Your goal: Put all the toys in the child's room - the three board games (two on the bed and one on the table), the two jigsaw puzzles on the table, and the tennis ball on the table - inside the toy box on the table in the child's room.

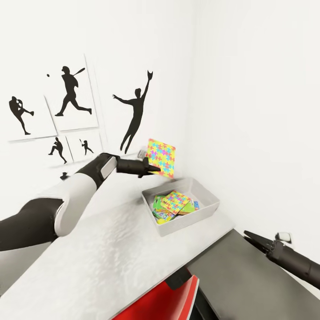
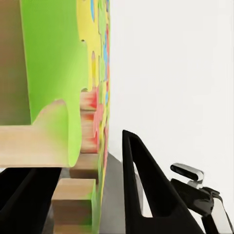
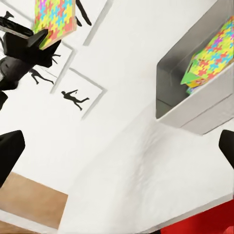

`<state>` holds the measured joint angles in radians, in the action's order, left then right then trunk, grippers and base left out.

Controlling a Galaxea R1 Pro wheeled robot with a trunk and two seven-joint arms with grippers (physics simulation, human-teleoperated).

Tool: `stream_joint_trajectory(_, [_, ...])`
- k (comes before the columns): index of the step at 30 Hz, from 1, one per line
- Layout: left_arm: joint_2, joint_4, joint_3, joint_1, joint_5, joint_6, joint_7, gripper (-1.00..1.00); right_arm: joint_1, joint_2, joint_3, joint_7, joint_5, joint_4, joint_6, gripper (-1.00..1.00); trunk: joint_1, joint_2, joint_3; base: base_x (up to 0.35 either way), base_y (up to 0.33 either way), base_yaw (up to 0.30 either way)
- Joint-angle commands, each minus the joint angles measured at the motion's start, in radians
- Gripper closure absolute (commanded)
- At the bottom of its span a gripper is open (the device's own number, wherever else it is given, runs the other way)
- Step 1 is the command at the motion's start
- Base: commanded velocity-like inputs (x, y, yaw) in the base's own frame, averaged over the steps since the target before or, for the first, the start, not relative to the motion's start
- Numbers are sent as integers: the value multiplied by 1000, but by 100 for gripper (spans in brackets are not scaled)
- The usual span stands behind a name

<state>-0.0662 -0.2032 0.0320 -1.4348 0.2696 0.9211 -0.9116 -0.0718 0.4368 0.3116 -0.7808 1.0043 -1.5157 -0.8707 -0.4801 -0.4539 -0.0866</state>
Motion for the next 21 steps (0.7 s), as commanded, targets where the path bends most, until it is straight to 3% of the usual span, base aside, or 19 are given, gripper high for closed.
stream_joint_trajectory(1, [-3, 17, -36, -1, 8, -22, 44, 100, -1, -1, 1, -30, -1, 0, -4, -100, -1, -2, -2, 0, 0, 0])
stream_joint_trajectory(3, [-7, 53, -104, -1, 10, -79, 100, 100, 1, -2, 2, -63, -2, -1, -2, -100, -1, -2, -2, 0, 0, 0])
stream_joint_trajectory(6, [-8, 78, -153, 1, 10, -135, 127, 100, 7, -3, 3, -78, -2, -2, 2, -100, -1, -2, -2, 0, 0, 0])
stream_joint_trajectory(16, [-9, 91, -178, 23, 10, -178, 138, 100, 12, -4, 4, -84, -3, -2, 6, -100, -1, -2, -2, 0, 0, 0])
stream_joint_trajectory(21, [-40, 92, -179, 62, 11, -271, 143, 100, 12, -6, 3, -80, -5, -3, 6, -100, -1, -2, -2, 0, 0, 0])
